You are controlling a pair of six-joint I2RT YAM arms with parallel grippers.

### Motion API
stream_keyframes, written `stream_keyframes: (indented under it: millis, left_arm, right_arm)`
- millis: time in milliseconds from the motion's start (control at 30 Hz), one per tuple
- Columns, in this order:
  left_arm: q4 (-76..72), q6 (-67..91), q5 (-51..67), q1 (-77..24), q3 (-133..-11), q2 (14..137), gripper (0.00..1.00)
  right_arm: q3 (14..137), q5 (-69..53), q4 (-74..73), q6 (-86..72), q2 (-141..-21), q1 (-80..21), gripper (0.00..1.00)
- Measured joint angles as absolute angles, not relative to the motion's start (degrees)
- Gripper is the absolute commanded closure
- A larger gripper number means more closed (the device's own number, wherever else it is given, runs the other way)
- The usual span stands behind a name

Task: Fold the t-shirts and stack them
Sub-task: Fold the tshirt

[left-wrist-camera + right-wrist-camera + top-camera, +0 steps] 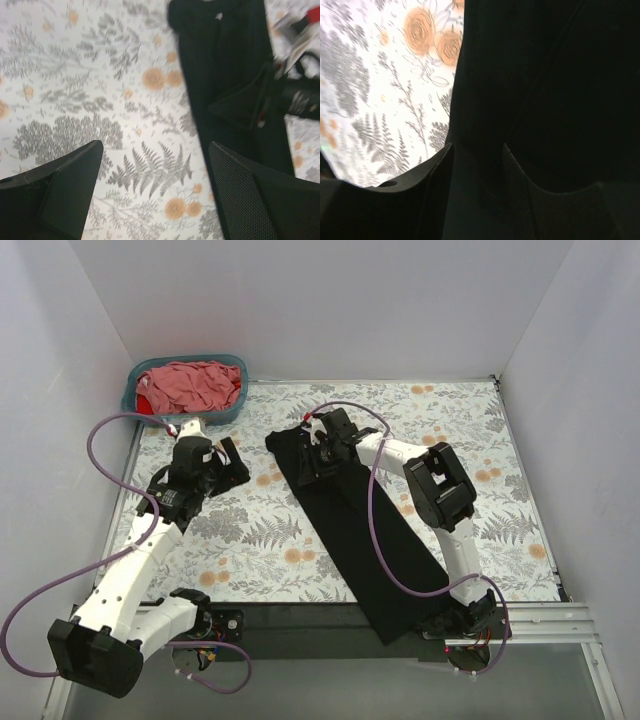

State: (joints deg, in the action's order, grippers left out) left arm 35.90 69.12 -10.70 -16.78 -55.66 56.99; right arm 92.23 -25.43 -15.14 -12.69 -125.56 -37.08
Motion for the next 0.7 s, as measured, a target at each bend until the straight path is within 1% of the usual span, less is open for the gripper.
stream_keyframes:
  millis: [100, 200, 400, 567, 700]
  left_arm:
    - [38.2, 69.4, -8.6, -16.8, -51.7, 56.8, 0.13]
    - [39.0, 69.1, -6.1, -16.8, -51.0, 56.9, 0.12]
    - [38.6, 67.7, 0.0, -16.8, -51.0, 59.3, 0.11]
    - [37.5, 67.0, 3.1, -16.8, -50.2, 60.7, 0.11]
    - [36.8, 66.9, 6.4, -16.8, -49.1, 62.7, 0.11]
  right_arm:
    - [93.4, -26.3, -12.1, -16.4, -127.7, -35.4, 0.48]
    - [95.4, -26.1, -8.7, -19.6, -130.0, -32.9, 0.48]
    - [106.4, -27.4, -3.4, -24.6, -138.7, -25.6, 0.47]
    - [116.8, -29.2, -2.4, -27.0, -145.5, -20.1, 0.43]
    - [119.9, -30.5, -2.9, -26.7, -146.6, -17.8, 0.38]
